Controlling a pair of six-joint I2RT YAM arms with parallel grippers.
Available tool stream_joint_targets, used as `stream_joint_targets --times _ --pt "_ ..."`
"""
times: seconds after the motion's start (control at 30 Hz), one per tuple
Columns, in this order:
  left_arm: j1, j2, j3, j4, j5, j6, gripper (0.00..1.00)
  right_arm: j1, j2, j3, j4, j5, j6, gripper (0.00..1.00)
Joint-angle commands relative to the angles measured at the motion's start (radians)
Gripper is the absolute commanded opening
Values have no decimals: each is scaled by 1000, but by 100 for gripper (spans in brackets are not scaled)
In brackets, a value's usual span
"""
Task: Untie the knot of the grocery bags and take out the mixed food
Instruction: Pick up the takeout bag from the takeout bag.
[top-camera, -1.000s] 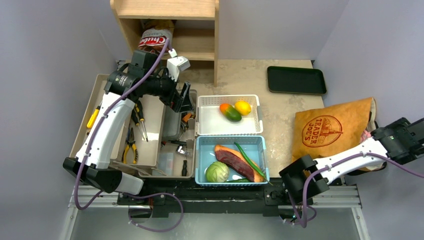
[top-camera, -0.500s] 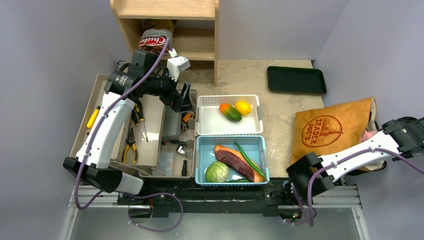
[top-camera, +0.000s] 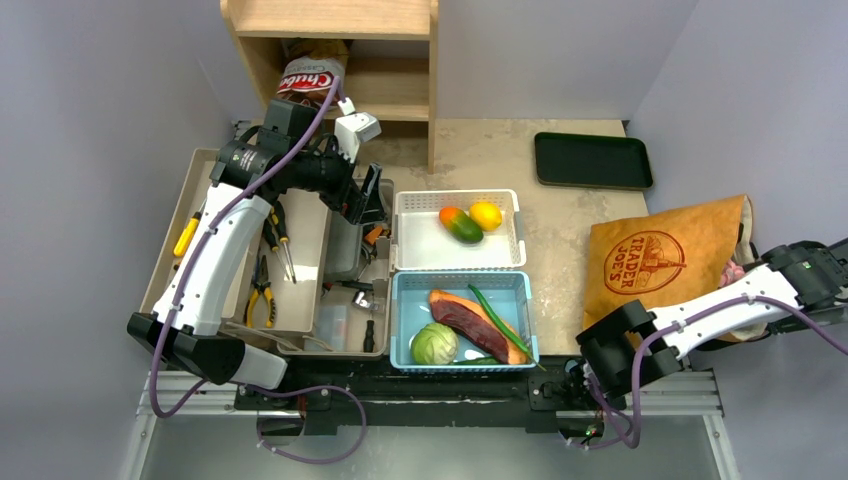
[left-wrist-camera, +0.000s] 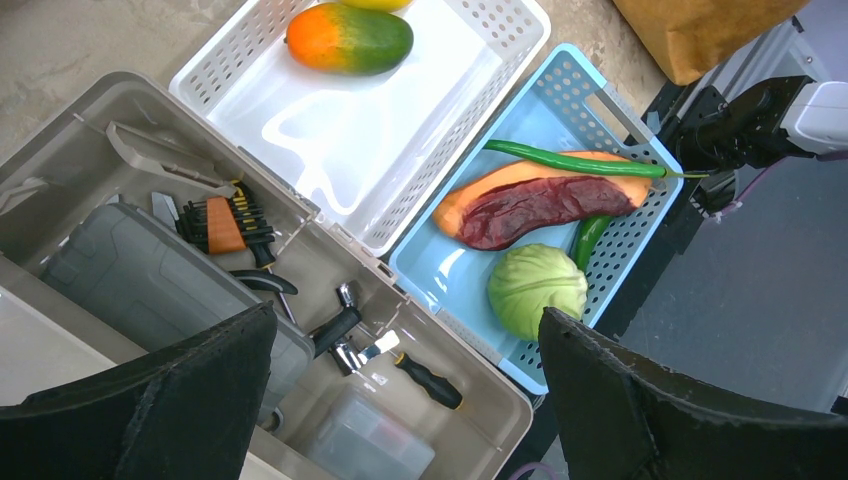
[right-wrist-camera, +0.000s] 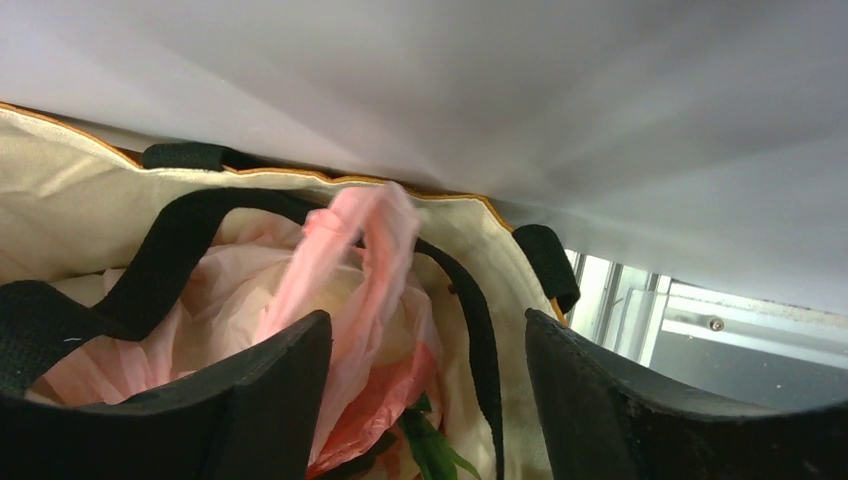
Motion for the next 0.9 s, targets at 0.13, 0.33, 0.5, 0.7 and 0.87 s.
stream_joint_targets --times 0.13,0.33,0.5,0.7,0.87 --pt "-6 -5 31 14 23 25 100 -2 -20 25 58 -59 58 67" --pt "-6 -3 34 14 21 28 100 -3 -7 27 65 -51 93 65" --pt "-6 -2 39 10 16 31 100 -2 24 23 15 -35 105 59" --pt "-7 5 40 8 20 30 100 -1 6 -32 43 -18 113 56" --pt "-6 17 52 5 35 22 100 23 -35 -114 165 -12 72 46"
